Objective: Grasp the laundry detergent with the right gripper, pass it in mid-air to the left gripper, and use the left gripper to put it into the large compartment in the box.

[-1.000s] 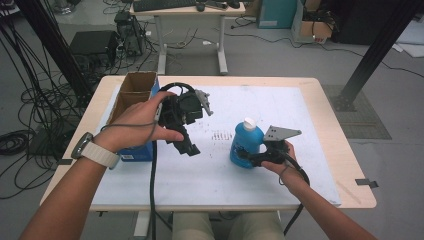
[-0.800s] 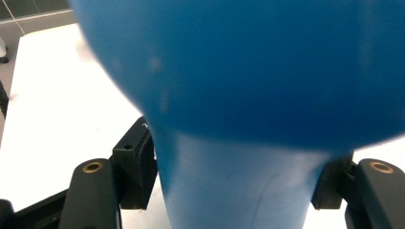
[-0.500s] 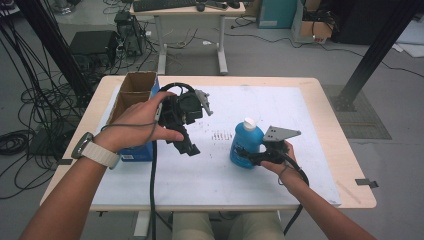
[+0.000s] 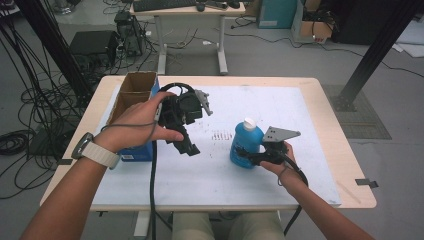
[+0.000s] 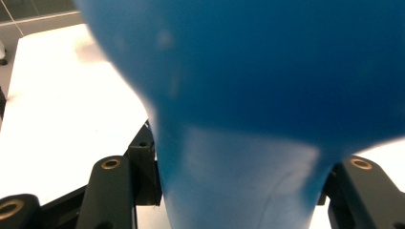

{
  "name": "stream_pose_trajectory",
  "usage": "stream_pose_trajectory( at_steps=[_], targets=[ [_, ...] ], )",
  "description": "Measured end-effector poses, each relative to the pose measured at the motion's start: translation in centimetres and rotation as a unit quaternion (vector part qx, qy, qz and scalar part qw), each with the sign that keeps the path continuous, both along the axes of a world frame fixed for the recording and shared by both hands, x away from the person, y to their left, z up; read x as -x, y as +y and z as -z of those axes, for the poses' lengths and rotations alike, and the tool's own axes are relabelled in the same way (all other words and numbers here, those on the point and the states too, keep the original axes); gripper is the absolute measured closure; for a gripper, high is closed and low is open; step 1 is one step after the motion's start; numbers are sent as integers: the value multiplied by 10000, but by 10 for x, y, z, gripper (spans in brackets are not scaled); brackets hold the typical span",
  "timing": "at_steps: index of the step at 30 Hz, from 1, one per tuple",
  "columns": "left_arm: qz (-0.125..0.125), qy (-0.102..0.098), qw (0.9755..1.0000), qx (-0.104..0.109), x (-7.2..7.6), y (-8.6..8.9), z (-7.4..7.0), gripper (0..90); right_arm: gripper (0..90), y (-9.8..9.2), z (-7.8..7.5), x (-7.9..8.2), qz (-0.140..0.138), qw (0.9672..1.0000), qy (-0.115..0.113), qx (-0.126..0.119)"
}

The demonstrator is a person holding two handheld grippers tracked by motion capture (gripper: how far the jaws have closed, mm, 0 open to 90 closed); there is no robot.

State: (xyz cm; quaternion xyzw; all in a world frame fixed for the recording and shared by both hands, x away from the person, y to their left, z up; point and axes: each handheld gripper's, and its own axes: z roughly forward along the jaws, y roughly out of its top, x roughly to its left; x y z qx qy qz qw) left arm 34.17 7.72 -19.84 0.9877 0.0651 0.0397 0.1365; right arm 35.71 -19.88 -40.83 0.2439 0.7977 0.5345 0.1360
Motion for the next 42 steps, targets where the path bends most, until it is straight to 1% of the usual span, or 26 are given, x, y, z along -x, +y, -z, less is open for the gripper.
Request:
stream_pose_trajectory(
  at_steps=[4,7,11,25,26,42],
  targets=[
    [13,4,10000,-8,0,-1,0,89,422,1,0,1,20,10000,-24,3],
    [15,10,10000,-4,0,-2,0,89,423,0,0,2,65,10000,10,-19],
    [17,11,10000,-8,0,-2,0,90,424,0,1,1,13,10000,-18,-33],
    [20,20,10000,1,0,-2,1,89,432,0,1,1,33,10000,-61,-37],
    [19,21,10000,0,0,-2,1,90,433,1,1,2,57,10000,-20,-25],
    [32,14,10000,-10,1,-5,0,89,440,1,1,2,72,10000,-32,2]
  ],
)
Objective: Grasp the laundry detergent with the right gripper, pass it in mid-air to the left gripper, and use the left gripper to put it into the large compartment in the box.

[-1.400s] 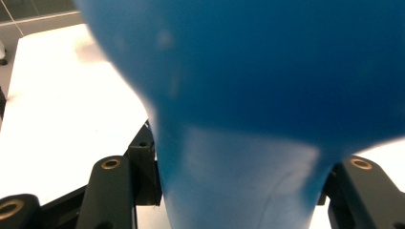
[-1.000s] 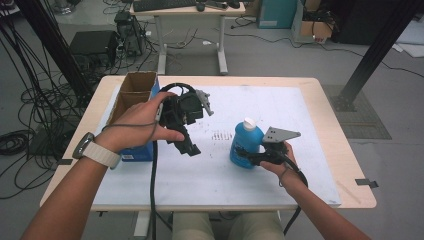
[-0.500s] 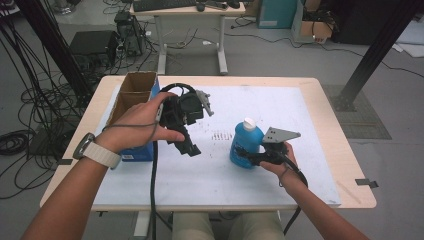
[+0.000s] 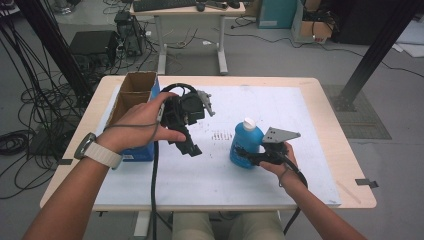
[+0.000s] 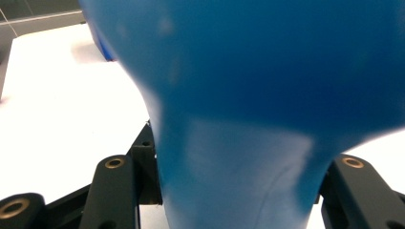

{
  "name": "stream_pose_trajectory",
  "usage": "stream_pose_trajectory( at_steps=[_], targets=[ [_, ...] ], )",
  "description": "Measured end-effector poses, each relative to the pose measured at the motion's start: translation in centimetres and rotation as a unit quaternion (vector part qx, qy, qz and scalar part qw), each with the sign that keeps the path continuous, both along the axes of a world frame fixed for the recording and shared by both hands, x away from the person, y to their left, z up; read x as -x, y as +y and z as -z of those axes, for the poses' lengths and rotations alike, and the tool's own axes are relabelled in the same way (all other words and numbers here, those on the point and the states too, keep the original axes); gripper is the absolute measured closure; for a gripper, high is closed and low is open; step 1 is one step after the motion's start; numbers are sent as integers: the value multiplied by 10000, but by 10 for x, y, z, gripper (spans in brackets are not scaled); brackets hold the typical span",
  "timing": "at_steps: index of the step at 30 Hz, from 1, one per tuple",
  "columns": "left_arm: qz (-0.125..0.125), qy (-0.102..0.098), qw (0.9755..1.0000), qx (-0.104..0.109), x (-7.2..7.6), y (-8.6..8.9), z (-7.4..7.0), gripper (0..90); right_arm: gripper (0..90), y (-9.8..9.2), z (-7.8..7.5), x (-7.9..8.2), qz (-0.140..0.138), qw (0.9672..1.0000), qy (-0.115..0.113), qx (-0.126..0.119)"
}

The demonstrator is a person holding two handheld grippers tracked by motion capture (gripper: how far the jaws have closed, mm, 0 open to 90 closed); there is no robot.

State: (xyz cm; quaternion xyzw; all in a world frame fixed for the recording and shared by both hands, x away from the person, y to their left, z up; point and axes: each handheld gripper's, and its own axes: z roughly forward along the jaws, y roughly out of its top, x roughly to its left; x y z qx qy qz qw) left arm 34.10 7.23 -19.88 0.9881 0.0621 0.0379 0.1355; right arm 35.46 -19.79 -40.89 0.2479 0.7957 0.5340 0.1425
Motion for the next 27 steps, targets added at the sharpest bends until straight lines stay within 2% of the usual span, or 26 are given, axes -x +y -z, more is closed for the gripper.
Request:
stream_pose_trajectory(
  at_steps=[27],
  targets=[
    [-27,7,10000,-30,0,-1,1,89,439,0,0,0,-7,10000,11,-19]
  ],
)
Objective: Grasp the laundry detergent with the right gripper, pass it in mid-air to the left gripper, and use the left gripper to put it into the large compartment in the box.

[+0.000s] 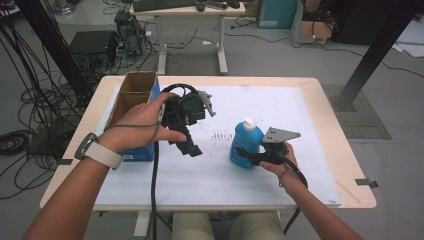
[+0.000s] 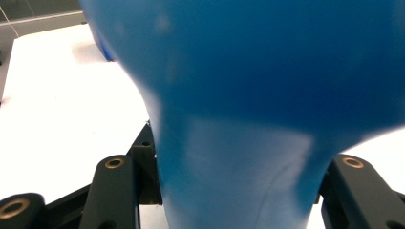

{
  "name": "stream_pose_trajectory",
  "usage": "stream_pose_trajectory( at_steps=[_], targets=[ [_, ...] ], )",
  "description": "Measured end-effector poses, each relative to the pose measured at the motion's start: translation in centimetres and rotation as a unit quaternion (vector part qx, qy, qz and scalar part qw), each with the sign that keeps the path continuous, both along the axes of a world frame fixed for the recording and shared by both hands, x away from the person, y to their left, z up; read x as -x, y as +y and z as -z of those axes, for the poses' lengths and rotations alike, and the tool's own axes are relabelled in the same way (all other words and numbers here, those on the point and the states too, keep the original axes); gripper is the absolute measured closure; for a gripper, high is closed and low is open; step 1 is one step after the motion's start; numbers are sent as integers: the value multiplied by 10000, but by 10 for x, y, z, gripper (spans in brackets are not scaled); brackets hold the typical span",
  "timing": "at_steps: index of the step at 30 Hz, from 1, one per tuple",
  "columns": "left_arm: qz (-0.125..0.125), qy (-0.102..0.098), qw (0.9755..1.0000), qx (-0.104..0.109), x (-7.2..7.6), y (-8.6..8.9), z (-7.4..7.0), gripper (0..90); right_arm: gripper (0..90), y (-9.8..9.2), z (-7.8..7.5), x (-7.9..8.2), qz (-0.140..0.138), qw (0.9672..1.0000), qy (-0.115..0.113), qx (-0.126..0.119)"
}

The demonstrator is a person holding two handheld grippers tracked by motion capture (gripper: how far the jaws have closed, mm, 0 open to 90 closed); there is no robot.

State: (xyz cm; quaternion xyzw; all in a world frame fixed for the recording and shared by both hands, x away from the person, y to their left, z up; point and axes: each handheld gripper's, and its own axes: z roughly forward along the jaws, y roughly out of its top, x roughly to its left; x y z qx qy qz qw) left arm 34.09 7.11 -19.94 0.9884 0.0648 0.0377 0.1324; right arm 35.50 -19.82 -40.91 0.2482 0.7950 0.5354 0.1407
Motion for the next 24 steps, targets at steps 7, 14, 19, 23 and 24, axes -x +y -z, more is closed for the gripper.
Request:
stream_pose_trajectory(
  at_steps=[7,14,19,23,24],
  targets=[
    [10,-3,10000,7,0,-1,0,89,438,0,0,0,-1,10000,-6,-4],
    [4,-15,10000,12,0,-1,-1,89,438,-1,0,2,42,10000,74,7],
    [-7,-7,10000,12,0,-1,-1,90,438,-1,0,1,39,10000,79,4],
    [-11,-18,10000,14,1,-1,-1,89,437,-1,0,1,41,10000,83,0],
    [-7,-27,10000,11,1,-2,-1,90,438,-1,0,1,15,10000,47,-10]
  ],
)
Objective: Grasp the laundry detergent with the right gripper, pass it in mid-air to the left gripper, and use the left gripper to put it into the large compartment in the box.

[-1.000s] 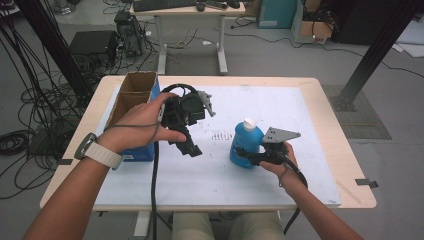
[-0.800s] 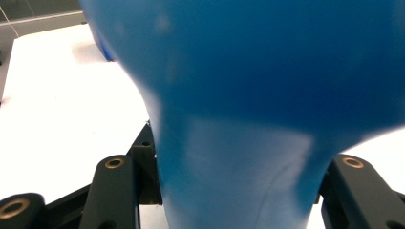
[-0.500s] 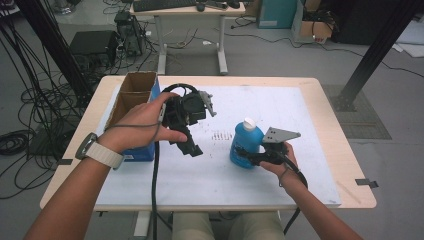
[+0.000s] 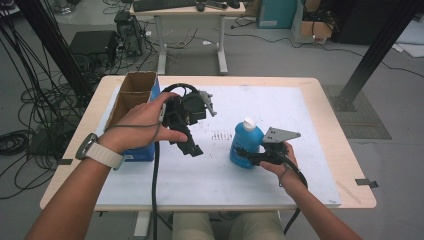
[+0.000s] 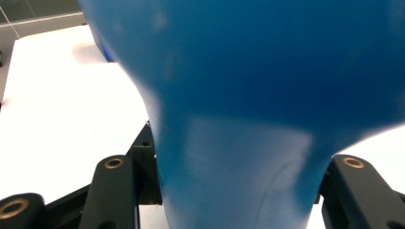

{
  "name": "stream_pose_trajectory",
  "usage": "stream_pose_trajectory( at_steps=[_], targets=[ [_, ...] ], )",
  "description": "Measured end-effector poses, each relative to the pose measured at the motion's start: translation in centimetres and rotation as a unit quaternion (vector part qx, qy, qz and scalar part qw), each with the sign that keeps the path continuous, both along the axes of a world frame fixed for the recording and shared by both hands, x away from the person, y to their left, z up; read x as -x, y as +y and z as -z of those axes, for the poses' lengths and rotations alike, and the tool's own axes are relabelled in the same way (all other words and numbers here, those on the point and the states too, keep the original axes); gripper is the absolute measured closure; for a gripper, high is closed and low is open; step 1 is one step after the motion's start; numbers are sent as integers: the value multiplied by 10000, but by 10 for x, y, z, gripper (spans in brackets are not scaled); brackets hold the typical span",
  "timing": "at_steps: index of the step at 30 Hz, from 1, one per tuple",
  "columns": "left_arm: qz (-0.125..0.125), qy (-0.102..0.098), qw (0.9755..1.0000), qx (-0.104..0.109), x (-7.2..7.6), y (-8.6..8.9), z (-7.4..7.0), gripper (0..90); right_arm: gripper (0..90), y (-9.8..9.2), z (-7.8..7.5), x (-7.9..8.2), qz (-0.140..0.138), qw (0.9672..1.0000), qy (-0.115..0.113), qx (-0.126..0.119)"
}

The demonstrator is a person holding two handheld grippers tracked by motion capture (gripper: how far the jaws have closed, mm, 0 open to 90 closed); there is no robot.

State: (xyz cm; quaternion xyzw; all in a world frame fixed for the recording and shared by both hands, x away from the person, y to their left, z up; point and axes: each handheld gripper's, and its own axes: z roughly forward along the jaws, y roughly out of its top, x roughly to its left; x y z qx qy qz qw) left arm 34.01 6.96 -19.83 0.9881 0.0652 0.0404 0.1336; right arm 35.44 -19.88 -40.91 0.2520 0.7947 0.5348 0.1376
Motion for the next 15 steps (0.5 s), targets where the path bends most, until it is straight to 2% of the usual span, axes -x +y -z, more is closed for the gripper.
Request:
stream_pose_trajectory(
  at_steps=[1,15],
  targets=[
    [-6,10,10000,-4,0,0,0,90,438,0,0,-1,-43,10000,-77,-6],
    [-4,4,10000,6,0,-1,0,90,437,0,0,-1,-29,10000,-73,1]
  ],
)
